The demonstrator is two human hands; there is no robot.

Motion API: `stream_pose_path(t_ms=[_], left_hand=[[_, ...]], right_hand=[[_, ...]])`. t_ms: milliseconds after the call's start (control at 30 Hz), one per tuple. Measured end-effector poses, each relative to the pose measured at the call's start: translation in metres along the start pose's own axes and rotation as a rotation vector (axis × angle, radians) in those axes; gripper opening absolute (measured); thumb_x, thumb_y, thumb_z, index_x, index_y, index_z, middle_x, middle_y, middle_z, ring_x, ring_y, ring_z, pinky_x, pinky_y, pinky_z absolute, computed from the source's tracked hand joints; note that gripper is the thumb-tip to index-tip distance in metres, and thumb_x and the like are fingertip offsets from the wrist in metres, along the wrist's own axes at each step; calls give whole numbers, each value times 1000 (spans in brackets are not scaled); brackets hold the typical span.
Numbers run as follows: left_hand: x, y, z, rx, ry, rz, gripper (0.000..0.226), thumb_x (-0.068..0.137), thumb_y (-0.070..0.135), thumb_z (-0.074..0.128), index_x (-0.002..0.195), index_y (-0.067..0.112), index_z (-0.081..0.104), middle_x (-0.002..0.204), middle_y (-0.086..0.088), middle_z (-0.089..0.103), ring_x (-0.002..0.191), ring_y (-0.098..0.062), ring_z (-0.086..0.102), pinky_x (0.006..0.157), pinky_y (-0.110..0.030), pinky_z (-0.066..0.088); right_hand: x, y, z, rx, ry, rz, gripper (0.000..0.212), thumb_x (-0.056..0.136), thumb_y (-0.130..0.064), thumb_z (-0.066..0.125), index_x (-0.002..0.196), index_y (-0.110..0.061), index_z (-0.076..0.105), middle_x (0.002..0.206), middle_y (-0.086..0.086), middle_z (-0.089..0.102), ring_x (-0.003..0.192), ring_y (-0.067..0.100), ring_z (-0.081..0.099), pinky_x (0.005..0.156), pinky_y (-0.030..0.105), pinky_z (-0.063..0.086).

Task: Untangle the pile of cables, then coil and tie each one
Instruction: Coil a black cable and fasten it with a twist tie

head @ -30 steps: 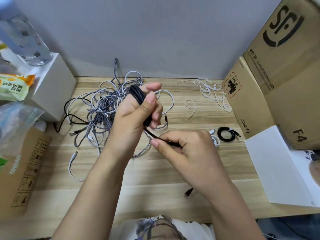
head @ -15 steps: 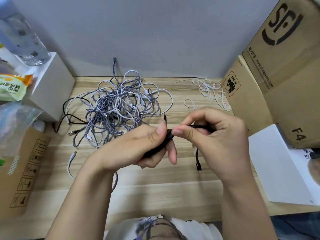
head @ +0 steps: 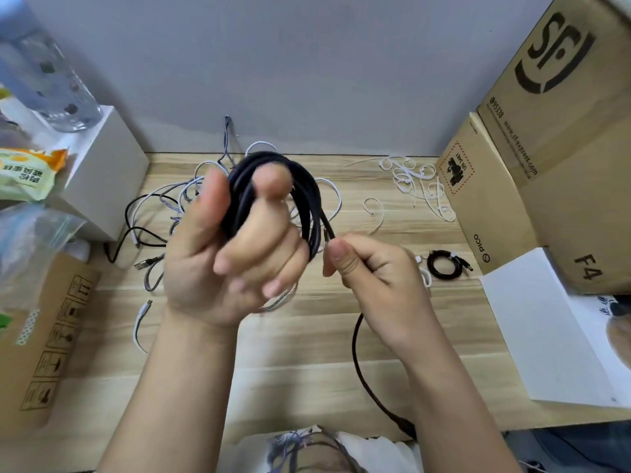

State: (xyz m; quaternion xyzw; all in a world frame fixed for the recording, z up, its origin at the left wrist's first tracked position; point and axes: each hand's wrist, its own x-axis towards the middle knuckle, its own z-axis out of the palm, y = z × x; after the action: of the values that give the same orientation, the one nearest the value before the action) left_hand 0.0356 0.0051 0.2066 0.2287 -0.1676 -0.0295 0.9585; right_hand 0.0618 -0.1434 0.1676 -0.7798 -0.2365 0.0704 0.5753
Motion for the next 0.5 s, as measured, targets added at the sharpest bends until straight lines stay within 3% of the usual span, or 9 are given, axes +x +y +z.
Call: stream_pose_path(t_ms=[133, 267, 400, 500], left_hand=[[9, -4, -6, -93, 59, -34, 32, 96, 18, 46, 116, -7, 45, 63, -10, 50, 50, -20, 44, 62, -31, 42], [12, -21, -15, 332, 281, 10, 33, 96, 30, 31, 111, 4, 45, 56, 6, 48, 45, -7, 44, 55, -20, 45], [10, -34, -13, 615, 345, -1, 28, 92, 24, 34, 109, 8, 49, 55, 3, 51, 46, -11, 45, 50, -20, 42], [6, -35, -21, 858, 365, -8, 27, 91, 25, 39, 112, 11, 47, 57, 5, 53, 50, -10, 47, 53, -17, 41]], right_hand=[[-3, 0, 8, -156, -49, 49, 34, 87, -49, 50, 65, -23, 53, 48, -7, 38, 50, 7, 34, 50, 22, 27], [-4, -2, 9, -336, -56, 31, 27, 82, -48, 51, 64, -29, 44, 46, -3, 36, 48, 14, 26, 49, 33, 24], [-7, -2, 3, -412, -18, 17, 25, 80, -47, 53, 62, -31, 46, 46, -9, 39, 47, 13, 24, 50, 33, 26], [-8, -5, 0, -421, 21, -9, 19, 79, -47, 55, 77, -28, 59, 43, -8, 34, 49, 13, 31, 49, 33, 37]])
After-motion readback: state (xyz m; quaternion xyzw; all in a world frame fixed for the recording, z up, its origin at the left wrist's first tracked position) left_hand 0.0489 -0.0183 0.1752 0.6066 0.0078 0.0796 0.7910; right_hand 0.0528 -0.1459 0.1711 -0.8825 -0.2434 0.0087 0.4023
